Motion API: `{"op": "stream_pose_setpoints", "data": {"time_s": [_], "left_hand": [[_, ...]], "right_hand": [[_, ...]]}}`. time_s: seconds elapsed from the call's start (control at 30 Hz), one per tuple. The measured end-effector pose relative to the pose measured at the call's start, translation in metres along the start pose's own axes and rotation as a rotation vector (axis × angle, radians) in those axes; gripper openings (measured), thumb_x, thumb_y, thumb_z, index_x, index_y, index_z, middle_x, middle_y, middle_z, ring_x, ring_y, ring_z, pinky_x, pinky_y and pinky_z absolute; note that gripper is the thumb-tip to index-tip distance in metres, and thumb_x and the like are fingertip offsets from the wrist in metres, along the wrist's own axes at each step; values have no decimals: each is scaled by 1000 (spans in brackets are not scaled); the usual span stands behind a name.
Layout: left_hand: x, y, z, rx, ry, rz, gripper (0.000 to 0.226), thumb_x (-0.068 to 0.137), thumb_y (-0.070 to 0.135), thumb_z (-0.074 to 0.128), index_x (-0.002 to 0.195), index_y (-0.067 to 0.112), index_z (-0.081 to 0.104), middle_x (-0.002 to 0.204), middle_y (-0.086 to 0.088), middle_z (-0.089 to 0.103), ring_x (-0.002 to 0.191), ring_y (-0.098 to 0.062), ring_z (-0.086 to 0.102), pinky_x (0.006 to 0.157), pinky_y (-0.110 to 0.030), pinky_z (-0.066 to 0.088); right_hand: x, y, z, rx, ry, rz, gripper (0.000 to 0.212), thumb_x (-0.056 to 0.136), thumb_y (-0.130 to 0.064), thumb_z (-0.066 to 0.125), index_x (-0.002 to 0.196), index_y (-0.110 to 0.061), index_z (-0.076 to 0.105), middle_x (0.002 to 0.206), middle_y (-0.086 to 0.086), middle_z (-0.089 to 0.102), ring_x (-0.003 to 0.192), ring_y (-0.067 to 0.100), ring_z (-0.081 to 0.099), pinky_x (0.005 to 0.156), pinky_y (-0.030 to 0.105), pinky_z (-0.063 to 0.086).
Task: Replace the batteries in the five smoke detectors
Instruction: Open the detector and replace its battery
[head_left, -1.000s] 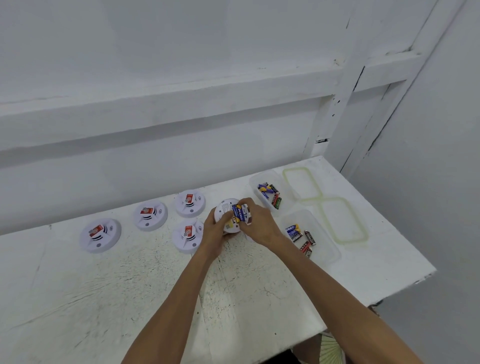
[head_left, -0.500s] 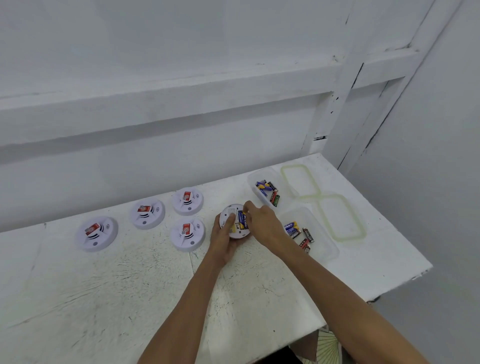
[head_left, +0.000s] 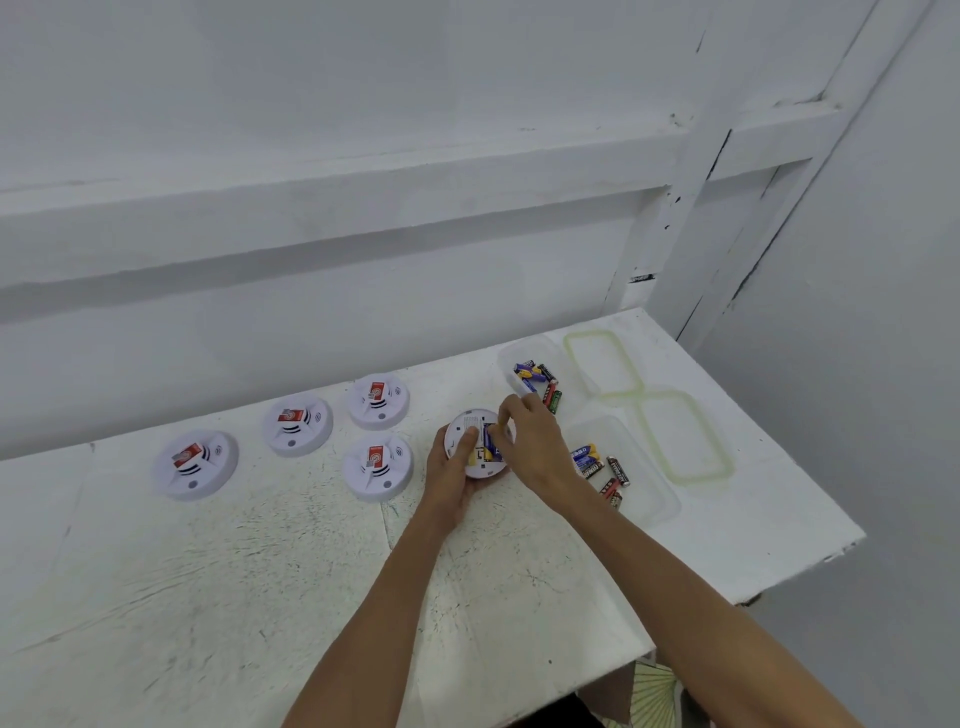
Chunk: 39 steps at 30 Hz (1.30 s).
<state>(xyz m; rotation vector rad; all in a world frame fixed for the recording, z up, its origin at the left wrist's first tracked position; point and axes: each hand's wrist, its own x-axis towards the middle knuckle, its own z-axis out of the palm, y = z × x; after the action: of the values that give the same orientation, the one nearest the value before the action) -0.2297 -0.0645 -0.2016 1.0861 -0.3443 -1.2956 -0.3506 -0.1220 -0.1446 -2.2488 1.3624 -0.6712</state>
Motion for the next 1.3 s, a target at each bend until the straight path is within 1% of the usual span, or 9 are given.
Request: {"op": "stream_pose_setpoints", "data": {"time_s": [0.1, 0.27, 0.4, 0.53, 0.67, 0.83, 1.07, 1.17, 1.3], "left_hand": [[0, -2, 0, 3, 2, 16, 28, 104, 19, 61, 132, 15, 59, 127, -17, 70, 110, -31, 73, 79, -48, 64], [-1, -1, 1, -43, 11, 2, 27, 104, 17, 60, 131, 15, 58, 127, -17, 70, 111, -32, 73, 78, -48, 65], [0, -2, -3, -87, 17, -25, 28, 104, 16, 60, 132, 12, 56, 132, -19, 68, 121, -38, 67, 84, -55, 63], [1, -3, -7, -91, -9, -37, 35, 104, 18, 59, 138, 11, 54, 136, -18, 66, 123, -39, 66, 91, -59, 60], [2, -4, -10, -85, -17, -25, 30, 105, 18, 59, 135, 15, 57, 134, -16, 68, 122, -37, 67, 92, -60, 59], [1, -5, -10, -87, -29, -27, 35, 105, 17, 58, 139, 13, 55, 134, -17, 68, 122, -37, 67, 90, -59, 60], [1, -5, -11, -96, -26, -38, 38, 104, 16, 59, 142, 11, 53, 134, -16, 68, 121, -36, 67, 88, -57, 62], [2, -5, -11, -88, -38, -42, 33, 105, 16, 58, 137, 14, 56, 134, -16, 68, 121, -35, 68, 91, -60, 60], [3, -5, -10, -65, -34, -39, 31, 104, 16, 59, 134, 15, 57, 133, -16, 69, 121, -36, 68, 94, -63, 57]], "right_hand": [[-2, 1, 2, 67, 49, 6, 9, 90, -13, 65, 90, -9, 57, 89, 5, 56, 77, 19, 54, 69, 36, 51], [0, -2, -2, 260, 76, 164, 14, 88, -14, 72, 102, -12, 69, 90, 1, 66, 76, 3, 61, 69, 11, 53], [-1, 6, -28, 379, 214, 249, 11, 88, -16, 75, 98, -12, 74, 87, -3, 72, 73, -4, 63, 70, 5, 46], [-18, 32, -62, 392, 326, 371, 5, 88, -16, 72, 92, -15, 72, 80, -5, 72, 70, 3, 67, 65, 15, 49], [-38, 60, -65, 175, 241, 435, 7, 90, -13, 69, 95, -9, 71, 87, 5, 71, 79, 21, 68, 78, 27, 51], [-49, 70, -55, 104, 184, 510, 10, 91, -6, 65, 97, -5, 72, 88, 6, 68, 78, 17, 59, 69, 19, 42], [-48, 77, -48, -2, 137, 562, 12, 93, -13, 62, 98, -6, 70, 98, 11, 67, 81, 21, 58, 67, 30, 44], [-49, 68, -49, -71, 146, 548, 14, 96, -17, 59, 102, -7, 67, 109, 9, 56, 83, 21, 53, 68, 31, 40], [-41, 47, -45, -34, 207, 374, 13, 94, -15, 60, 101, -10, 69, 108, 5, 59, 83, 18, 59, 72, 27, 44]]}}
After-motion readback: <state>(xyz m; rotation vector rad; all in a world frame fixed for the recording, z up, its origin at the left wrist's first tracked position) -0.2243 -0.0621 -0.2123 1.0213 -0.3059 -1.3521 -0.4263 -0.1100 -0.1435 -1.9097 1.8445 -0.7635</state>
